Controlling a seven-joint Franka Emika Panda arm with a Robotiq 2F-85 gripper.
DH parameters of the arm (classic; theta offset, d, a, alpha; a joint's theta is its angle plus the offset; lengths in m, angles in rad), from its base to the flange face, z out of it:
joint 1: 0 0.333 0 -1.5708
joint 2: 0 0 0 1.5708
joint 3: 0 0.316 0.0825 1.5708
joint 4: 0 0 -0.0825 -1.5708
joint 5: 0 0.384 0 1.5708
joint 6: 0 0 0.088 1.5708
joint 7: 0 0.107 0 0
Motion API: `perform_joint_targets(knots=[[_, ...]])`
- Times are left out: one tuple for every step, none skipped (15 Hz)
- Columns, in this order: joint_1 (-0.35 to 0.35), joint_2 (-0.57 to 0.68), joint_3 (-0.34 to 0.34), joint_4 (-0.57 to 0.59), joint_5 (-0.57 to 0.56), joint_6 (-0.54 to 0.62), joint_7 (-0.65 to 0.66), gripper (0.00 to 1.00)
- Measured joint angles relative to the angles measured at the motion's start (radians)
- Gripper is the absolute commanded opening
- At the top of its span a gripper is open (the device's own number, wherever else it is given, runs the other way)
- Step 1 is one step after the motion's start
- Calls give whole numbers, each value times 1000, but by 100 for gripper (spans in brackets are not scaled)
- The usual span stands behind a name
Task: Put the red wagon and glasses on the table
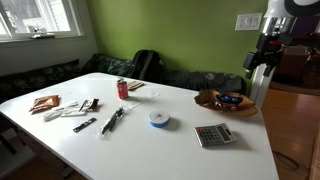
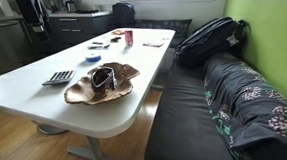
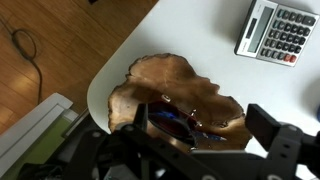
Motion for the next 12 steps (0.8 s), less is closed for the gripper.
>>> perform_joint_targets(knots=[[-1,0,1,2,-11,0,12,100],[-11,2,7,4,-53,9,45,100],[-27,8,15,5,-116,24,69,100],[-48,17,25,7,-191,37,94,100],[-77,32,38,12,-274,53,120,100],[-111,51,52,23,-356,62,140,100],[-146,76,66,39,-441,65,156,100],[-177,103,80,59,-523,65,170,100],[-204,132,94,83,-605,65,185,100],[-212,164,96,106,-678,65,195,100],[-207,197,90,128,-738,65,199,100],[-195,232,82,147,-786,65,199,100]])
